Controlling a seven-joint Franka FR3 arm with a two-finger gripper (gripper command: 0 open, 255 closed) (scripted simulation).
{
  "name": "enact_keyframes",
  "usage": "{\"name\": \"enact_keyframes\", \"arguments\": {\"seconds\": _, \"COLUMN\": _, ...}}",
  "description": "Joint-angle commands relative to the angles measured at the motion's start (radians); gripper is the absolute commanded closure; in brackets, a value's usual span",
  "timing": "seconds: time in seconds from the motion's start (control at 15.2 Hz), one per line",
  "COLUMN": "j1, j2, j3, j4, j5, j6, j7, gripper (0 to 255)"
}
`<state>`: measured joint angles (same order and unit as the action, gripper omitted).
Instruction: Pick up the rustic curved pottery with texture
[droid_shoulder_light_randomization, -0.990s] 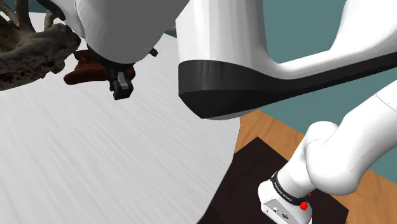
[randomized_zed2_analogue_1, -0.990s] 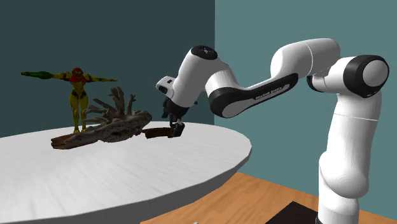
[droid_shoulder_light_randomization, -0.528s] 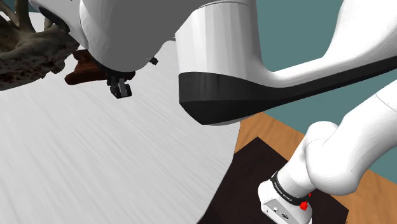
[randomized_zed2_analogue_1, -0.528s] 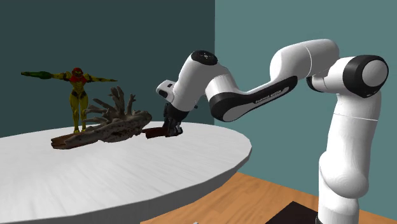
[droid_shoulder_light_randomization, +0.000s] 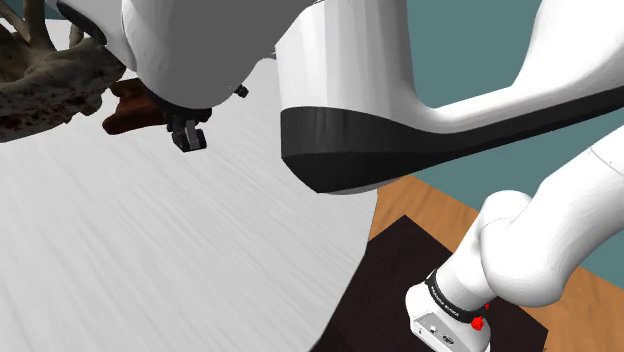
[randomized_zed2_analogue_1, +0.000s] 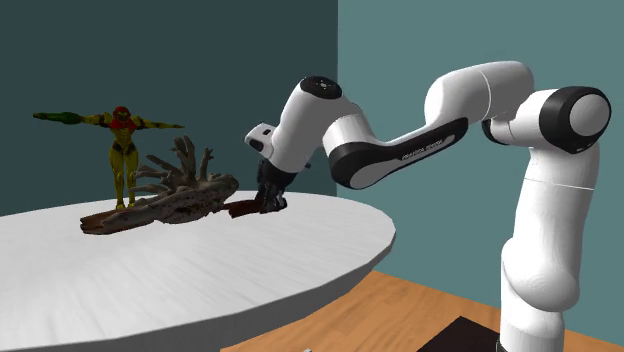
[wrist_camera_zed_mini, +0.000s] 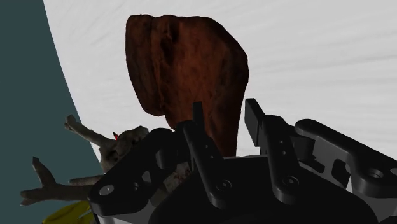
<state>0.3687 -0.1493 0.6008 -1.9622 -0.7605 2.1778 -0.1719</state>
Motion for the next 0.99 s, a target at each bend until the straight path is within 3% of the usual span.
{"name": "enact_keyframes", "arguments": {"seconds": 0.0, "j1": 0.001, "j2": -0.002, "j3": -0.001, "j4": 0.020, "j5": 0.011, "j6": -0.015, "j7": -0.019, "gripper": 255}}
{"name": "enact_keyframes", "arguments": {"seconds": 0.92, "j1": 0.008, "j2": 0.003, "j3": -0.001, "j4": 0.171, "j5": 0.065, "j6": -0.130, "j7": -0.127, "gripper": 255}}
